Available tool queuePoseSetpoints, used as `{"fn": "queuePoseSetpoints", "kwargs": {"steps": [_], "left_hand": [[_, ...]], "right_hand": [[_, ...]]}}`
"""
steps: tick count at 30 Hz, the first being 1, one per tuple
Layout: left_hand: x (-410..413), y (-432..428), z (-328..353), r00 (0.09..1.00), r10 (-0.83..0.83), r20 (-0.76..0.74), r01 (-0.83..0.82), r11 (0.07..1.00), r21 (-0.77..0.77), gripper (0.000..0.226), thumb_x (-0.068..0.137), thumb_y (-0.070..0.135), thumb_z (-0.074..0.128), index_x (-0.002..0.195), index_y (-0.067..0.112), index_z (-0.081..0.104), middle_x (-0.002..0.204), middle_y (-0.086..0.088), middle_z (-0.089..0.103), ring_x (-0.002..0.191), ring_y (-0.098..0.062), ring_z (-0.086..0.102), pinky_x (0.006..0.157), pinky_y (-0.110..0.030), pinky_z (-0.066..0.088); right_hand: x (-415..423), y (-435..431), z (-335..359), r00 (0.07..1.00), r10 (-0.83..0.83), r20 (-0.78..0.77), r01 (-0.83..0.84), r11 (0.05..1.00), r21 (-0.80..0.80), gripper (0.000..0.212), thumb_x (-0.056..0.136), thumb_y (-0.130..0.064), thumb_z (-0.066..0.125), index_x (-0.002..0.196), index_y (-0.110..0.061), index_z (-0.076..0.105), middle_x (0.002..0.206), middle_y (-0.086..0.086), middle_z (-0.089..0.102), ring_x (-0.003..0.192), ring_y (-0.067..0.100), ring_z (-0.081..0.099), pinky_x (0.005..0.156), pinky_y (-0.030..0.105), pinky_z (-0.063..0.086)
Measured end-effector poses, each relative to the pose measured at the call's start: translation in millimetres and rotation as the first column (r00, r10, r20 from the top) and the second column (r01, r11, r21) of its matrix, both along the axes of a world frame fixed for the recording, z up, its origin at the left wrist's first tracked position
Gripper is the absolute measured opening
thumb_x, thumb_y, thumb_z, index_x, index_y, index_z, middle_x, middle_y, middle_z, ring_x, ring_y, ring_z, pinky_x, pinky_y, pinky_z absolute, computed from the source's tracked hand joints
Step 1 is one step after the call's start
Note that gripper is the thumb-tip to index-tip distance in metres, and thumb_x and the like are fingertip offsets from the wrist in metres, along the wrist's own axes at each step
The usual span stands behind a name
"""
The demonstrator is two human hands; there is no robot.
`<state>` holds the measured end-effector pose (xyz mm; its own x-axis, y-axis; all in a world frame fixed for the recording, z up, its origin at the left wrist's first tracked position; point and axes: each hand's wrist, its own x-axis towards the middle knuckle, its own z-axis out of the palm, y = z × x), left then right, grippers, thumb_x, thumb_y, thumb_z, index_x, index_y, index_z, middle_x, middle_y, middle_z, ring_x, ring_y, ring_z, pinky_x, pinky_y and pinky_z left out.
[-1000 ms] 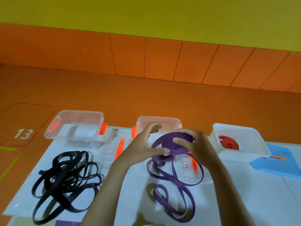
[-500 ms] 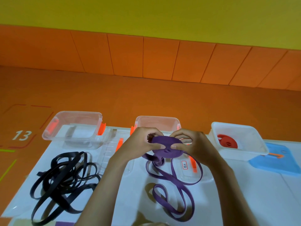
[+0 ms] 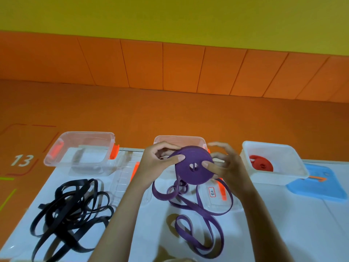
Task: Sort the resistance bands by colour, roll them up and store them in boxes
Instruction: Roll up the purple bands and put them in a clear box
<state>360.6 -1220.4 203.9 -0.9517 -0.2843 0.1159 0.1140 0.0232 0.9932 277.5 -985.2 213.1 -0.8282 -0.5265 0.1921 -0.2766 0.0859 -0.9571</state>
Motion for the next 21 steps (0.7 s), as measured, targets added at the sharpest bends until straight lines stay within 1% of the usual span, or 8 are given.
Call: {"fn": "queuePoseSetpoints", "kwargs": {"steps": [2, 4, 9, 12, 14, 17, 19, 21], "left_hand": [[-2.4, 5.7, -5.7, 0.999, 0.053, -0.009, -0.052, 0.998, 0.047, 0.02, 0.077, 0.018, 0.094, 0.09, 0.024, 0.08, 0.081, 0.004, 0.077, 0.075, -0.008, 0.069, 0.071, -0.018, 0.055], [-3.2, 11.1, -11.5, 0.996, 0.09, 0.004, -0.09, 0.992, 0.089, 0.02, 0.077, 0.014, 0.095, 0.085, 0.02, 0.078, 0.073, -0.001, 0.072, 0.07, -0.011, 0.064, 0.071, -0.02, 0.056], [-1.8, 15.8, -18.8, 0.996, 0.061, 0.066, -0.072, 0.98, 0.185, 0.015, 0.079, 0.008, 0.092, 0.083, 0.011, 0.077, 0.083, 0.0, 0.078, 0.086, -0.012, 0.074, 0.078, -0.021, 0.057], [1.9, 14.1, -19.1, 0.994, 0.012, 0.107, -0.033, 0.98, 0.194, 0.012, 0.082, 0.012, 0.09, 0.087, 0.016, 0.08, 0.102, -0.004, 0.081, 0.104, -0.018, 0.077, 0.086, -0.026, 0.06], [5.3, 10.1, -18.9, 0.99, -0.05, 0.128, 0.028, 0.984, 0.174, 0.016, 0.084, 0.017, 0.089, 0.098, 0.023, 0.083, 0.11, -0.002, 0.081, 0.108, -0.021, 0.076, 0.09, -0.031, 0.062], [10.0, 5.2, -20.2, 0.981, -0.111, 0.158, 0.077, 0.975, 0.206, 0.031, 0.086, 0.019, 0.088, 0.115, 0.03, 0.082, 0.119, 0.002, 0.079, 0.108, -0.021, 0.076, 0.085, -0.03, 0.063], [10.3, 4.4, -20.8, 0.982, -0.096, 0.16, 0.056, 0.969, 0.242, 0.031, 0.086, 0.017, 0.087, 0.115, 0.028, 0.082, 0.117, -0.001, 0.08, 0.104, -0.024, 0.078, 0.081, -0.03, 0.063], [9.0, 4.5, -22.1, 0.986, -0.07, 0.154, 0.031, 0.97, 0.24, 0.027, 0.086, 0.015, 0.087, 0.111, 0.025, 0.082, 0.114, -0.003, 0.08, 0.102, -0.024, 0.078, 0.081, -0.031, 0.063]], "right_hand": [[-0.3, -1.1, -1.7, 0.996, 0.021, -0.083, -0.017, 0.998, 0.052, 0.041, 0.086, -0.002, 0.082, 0.109, -0.032, 0.066, 0.116, 0.011, 0.072, 0.109, 0.028, 0.073, 0.07, 0.035, 0.066], [-0.7, -0.3, -1.0, 0.996, 0.026, -0.083, -0.02, 0.997, 0.073, 0.046, 0.085, -0.01, 0.084, 0.115, -0.037, 0.063, 0.115, 0.0, 0.073, 0.105, 0.018, 0.074, 0.071, 0.023, 0.063], [2.1, -0.9, -7.6, 0.998, 0.027, -0.054, -0.022, 0.994, 0.103, 0.05, 0.077, -0.024, 0.083, 0.118, -0.042, 0.062, 0.11, -0.019, 0.072, 0.104, 0.006, 0.072, 0.068, 0.017, 0.06], [2.2, 0.4, -14.8, 1.0, -0.001, -0.028, 0.002, 0.999, 0.053, 0.048, 0.078, -0.02, 0.086, 0.117, -0.04, 0.066, 0.112, -0.018, 0.073, 0.105, 0.012, 0.074, 0.067, 0.022, 0.062], [1.4, 3.3, -19.7, 0.999, -0.031, 0.037, 0.032, 0.999, -0.041, 0.043, 0.081, -0.014, 0.087, 0.118, -0.027, 0.069, 0.116, -0.006, 0.074, 0.106, 0.023, 0.076, 0.064, 0.031, 0.065], [2.3, 4.9, -26.7, 0.993, -0.049, 0.106, 0.063, 0.989, -0.134, 0.046, 0.081, -0.02, 0.084, 0.122, -0.011, 0.066, 0.122, 0.002, 0.072, 0.11, 0.031, 0.074, 0.062, 0.04, 0.066], [4.1, 2.4, -29.5, 0.988, -0.026, 0.149, 0.043, 0.993, -0.112, 0.054, 0.084, -0.017, 0.083, 0.134, -0.017, 0.061, 0.121, 0.006, 0.073, 0.111, 0.031, 0.074, 0.062, 0.043, 0.066], [5.1, -0.6, -30.6, 0.98, 0.026, 0.197, -0.015, 0.998, -0.054, 0.06, 0.086, -0.018, 0.079, 0.14, -0.035, 0.059, 0.124, 0.002, 0.073, 0.113, 0.026, 0.074, 0.064, 0.046, 0.066]]}}
